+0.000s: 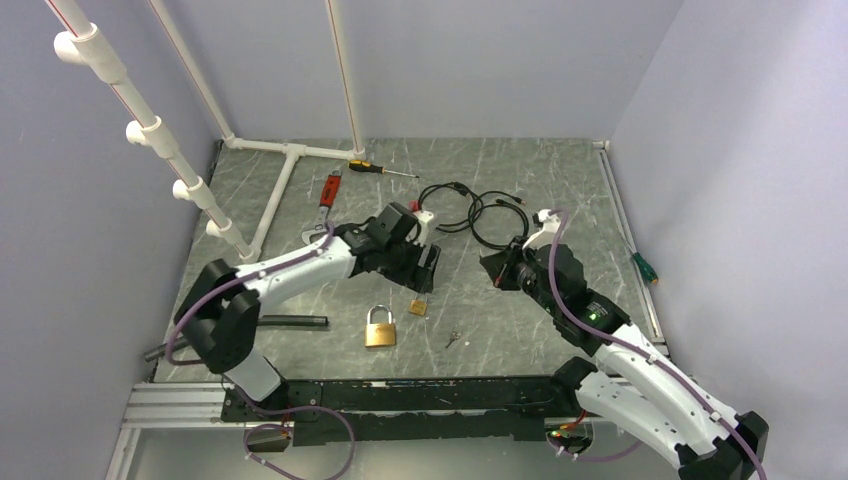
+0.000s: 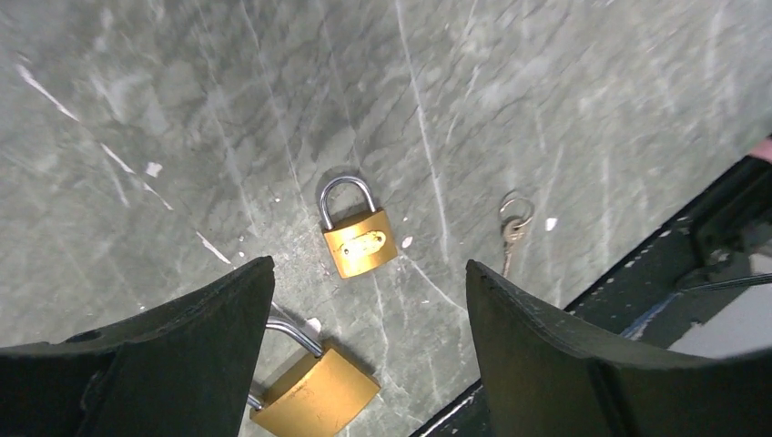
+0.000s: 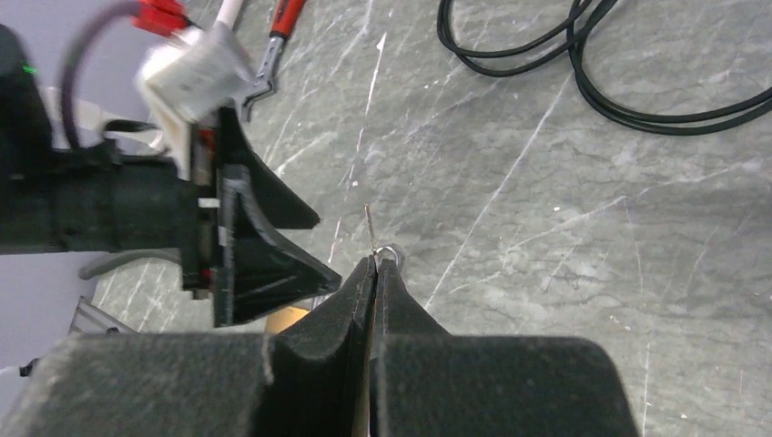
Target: Unlock with the key
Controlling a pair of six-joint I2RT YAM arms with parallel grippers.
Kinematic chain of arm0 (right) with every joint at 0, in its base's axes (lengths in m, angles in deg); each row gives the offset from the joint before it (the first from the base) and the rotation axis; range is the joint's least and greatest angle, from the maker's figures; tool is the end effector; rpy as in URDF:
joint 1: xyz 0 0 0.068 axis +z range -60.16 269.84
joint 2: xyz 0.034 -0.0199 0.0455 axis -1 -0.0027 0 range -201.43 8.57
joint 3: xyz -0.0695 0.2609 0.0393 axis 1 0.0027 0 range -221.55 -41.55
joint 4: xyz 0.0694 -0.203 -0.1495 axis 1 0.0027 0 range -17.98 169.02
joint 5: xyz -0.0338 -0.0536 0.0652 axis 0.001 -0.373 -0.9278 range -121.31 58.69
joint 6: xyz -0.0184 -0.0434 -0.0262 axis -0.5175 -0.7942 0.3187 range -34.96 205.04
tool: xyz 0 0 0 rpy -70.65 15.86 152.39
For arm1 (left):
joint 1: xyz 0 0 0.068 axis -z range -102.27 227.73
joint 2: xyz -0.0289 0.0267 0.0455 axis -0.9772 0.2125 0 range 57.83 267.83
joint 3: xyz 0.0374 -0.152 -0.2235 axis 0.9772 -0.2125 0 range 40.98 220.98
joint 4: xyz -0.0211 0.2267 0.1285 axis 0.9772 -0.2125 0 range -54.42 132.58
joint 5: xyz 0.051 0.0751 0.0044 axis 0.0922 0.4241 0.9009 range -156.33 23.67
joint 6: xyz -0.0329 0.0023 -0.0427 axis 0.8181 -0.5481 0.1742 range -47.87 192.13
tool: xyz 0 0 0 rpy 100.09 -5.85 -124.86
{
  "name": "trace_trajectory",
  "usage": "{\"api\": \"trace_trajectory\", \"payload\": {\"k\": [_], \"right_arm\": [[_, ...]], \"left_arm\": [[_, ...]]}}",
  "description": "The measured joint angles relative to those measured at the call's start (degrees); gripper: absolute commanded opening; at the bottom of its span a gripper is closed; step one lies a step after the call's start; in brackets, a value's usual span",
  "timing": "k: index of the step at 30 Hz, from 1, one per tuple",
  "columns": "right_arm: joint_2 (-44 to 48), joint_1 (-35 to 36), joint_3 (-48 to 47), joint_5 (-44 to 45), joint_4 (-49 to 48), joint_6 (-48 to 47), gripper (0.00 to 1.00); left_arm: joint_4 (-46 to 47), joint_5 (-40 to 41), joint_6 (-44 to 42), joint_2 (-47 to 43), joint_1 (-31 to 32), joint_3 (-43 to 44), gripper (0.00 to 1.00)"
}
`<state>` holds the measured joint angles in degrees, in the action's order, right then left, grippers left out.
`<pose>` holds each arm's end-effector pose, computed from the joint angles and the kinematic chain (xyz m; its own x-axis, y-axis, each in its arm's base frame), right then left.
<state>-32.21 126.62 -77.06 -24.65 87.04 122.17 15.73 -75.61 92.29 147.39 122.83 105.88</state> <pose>0.1403 0.0998 0.2854 -0.5279 0.3540 -0.7721 -0.2370 0.8116 0.5341 0.2314 -0.2403 0.2445 -0.7839 0.3048 -0.5409 0.5324 0.7782 -0.3331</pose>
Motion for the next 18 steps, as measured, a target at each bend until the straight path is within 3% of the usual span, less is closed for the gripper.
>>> {"api": "trace_trajectory", "payload": {"k": [9,18], "right_arm": [[1.9,-0.4,2.6,0.9,2.2,0.1,0.0],[3.7,-0.5,3.6,1.8,2.7,0.0,0.0]], "left_arm": [[-3.4,3.2,-1.2,12.3,3.9,3.3,0.77],[-7.5,10.3,0.4,17.3,8.5,6.8,0.71]]}}
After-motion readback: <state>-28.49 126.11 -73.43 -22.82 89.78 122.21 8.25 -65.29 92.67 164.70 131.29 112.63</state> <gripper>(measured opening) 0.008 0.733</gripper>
